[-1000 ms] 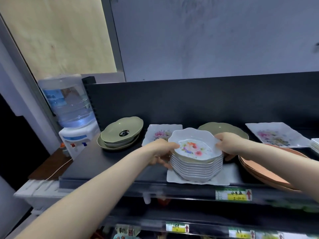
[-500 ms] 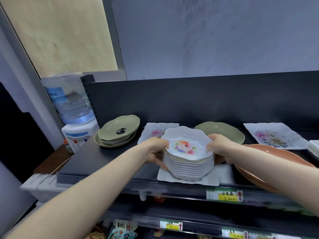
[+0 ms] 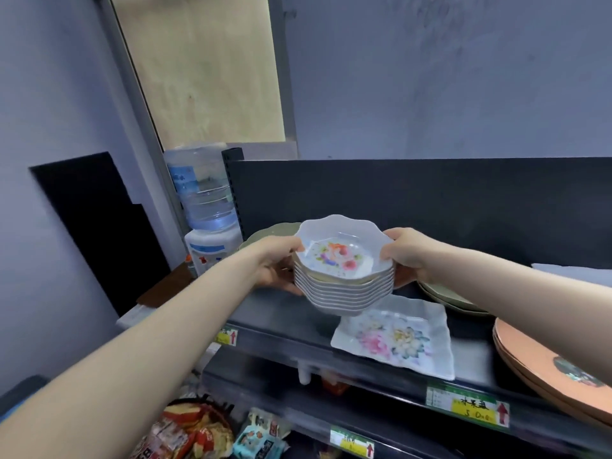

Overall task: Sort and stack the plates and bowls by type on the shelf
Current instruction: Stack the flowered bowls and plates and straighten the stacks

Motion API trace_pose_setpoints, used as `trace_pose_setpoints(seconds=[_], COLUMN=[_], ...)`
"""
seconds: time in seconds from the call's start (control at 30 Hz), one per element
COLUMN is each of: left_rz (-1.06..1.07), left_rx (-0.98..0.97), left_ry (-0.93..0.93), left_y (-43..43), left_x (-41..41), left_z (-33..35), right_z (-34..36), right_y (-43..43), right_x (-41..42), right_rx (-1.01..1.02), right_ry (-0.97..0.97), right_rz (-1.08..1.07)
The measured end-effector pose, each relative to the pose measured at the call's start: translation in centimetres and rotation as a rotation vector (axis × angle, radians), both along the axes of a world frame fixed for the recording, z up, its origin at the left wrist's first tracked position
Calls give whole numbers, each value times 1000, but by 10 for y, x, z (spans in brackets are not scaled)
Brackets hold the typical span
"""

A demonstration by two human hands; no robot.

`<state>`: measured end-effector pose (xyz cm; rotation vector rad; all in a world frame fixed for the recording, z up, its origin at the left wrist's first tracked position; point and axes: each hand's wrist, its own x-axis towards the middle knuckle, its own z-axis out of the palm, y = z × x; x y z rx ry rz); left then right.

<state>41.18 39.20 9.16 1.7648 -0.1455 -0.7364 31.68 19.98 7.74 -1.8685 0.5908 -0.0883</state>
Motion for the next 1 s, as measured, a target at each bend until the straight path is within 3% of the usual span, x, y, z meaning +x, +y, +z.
trace_pose_setpoints(seconds=[0.23, 0.53, 0.8, 1.0], left_rz=[97, 26, -52, -172], left_rx=[46, 53, 55, 87], left_ry=[2, 82, 107, 112], left_y=[57, 78, 74, 80], left_x=[38, 75, 105, 126], left_z=[-10, -43, -66, -65], right_z=[-12, -58, -65, -61], right_y=[53, 82, 87, 80], right_x=[47, 85, 94, 92], right_rx=[50, 123, 13, -152], right_ry=[16, 114, 139, 219], right_rz=[47, -65, -132, -45])
